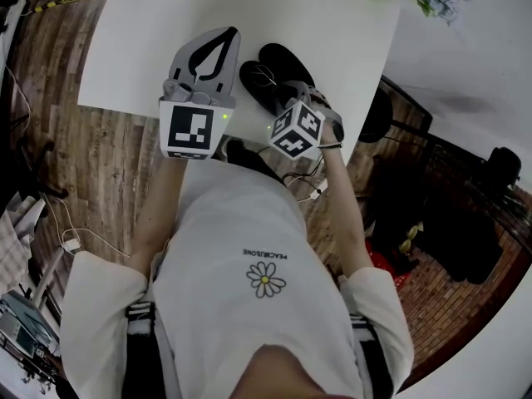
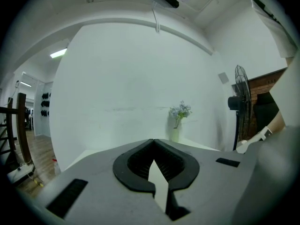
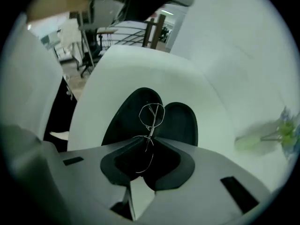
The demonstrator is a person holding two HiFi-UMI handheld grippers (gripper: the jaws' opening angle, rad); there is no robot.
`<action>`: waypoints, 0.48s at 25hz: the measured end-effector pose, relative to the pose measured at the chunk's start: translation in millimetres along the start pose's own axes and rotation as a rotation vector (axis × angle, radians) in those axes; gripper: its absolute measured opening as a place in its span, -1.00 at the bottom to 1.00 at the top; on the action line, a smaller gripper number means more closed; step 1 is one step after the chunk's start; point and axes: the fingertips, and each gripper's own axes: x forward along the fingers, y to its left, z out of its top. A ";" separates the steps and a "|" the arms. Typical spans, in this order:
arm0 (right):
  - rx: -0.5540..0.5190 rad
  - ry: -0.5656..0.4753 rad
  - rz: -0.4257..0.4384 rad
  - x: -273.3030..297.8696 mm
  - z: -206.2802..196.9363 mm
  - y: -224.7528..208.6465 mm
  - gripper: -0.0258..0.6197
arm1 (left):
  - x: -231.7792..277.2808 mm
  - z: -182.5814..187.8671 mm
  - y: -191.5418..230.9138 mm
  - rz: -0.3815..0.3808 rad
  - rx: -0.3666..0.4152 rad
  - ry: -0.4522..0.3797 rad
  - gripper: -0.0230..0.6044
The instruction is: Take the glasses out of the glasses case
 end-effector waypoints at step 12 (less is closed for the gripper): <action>0.101 -0.075 -0.159 -21.1 7.0 -22.1 -0.85 | -7.1 7.4 2.6 0.002 -0.001 -0.026 -0.87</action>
